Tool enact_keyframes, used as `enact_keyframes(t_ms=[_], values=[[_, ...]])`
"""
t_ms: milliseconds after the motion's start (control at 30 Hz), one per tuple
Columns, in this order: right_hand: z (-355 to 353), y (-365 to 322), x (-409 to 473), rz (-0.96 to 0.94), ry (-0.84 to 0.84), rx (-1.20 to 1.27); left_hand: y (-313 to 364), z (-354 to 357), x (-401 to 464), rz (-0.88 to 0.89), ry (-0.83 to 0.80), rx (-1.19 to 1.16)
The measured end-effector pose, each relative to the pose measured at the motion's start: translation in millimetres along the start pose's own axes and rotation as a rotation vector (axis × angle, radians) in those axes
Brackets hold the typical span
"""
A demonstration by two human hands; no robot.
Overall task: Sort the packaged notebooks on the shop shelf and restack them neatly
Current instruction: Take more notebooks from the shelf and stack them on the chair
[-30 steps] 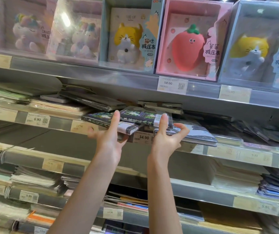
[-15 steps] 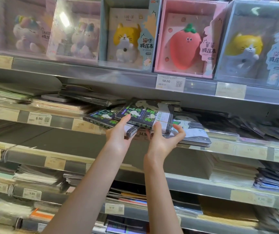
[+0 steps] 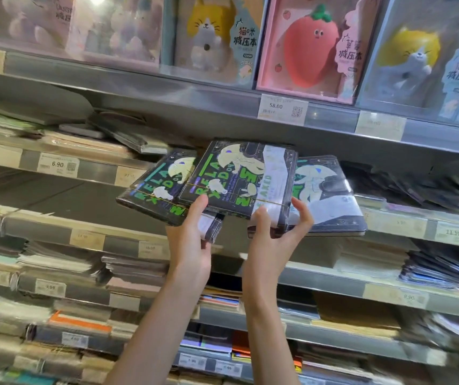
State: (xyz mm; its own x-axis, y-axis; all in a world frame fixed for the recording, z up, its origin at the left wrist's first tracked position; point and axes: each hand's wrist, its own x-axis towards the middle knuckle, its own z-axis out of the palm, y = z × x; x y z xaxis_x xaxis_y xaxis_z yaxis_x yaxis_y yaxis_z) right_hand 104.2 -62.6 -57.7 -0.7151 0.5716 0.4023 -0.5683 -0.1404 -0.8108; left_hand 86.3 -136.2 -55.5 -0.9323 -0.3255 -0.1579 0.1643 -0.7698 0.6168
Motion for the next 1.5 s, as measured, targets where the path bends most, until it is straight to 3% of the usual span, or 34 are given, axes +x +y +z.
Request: enact_keyframes(t_ms=[133, 233, 367, 533, 900, 1067, 1333, 1500], values=[[-14.4, 0.6, -14.1, 0.023, 0.037, 0.046, 4.6, -5.4, -18.3, 0.155, -0.158, 0.001], [-23.8, -6.1, -28.2, -0.026, 0.086, 0.065, 5.1, -13.3, -29.3, 0.167, -0.253, -0.012], [-46.6, -6.1, -55.7, -0.068, 0.067, 0.035, -10.4, -47.4, -43.9, 0.056, -0.239, -0.015], [-81.9, 14.6, -93.8, 0.061, 0.117, -0.055, -42.1, -98.3, -63.6, 0.005, -0.195, 0.065], [-154.4, 85.9, -176.5, 0.289, 0.116, -0.22, -109.7, -212.1, -92.1, -0.193, 0.108, 0.146], [-197.0, 142.8, -224.4, 0.512, 0.104, -0.294, -152.0, -287.1, -102.7, -0.259, 0.281, 0.162], [-256.2, 231.3, -302.3, 0.739, -0.099, -0.488, -206.2, -432.4, -100.0, -0.502, 0.592, 0.302], [-294.0, 292.5, -335.3, 0.758, -0.185, -0.555, -231.4, -516.6, -80.0, -0.629, 0.653, 0.331]])
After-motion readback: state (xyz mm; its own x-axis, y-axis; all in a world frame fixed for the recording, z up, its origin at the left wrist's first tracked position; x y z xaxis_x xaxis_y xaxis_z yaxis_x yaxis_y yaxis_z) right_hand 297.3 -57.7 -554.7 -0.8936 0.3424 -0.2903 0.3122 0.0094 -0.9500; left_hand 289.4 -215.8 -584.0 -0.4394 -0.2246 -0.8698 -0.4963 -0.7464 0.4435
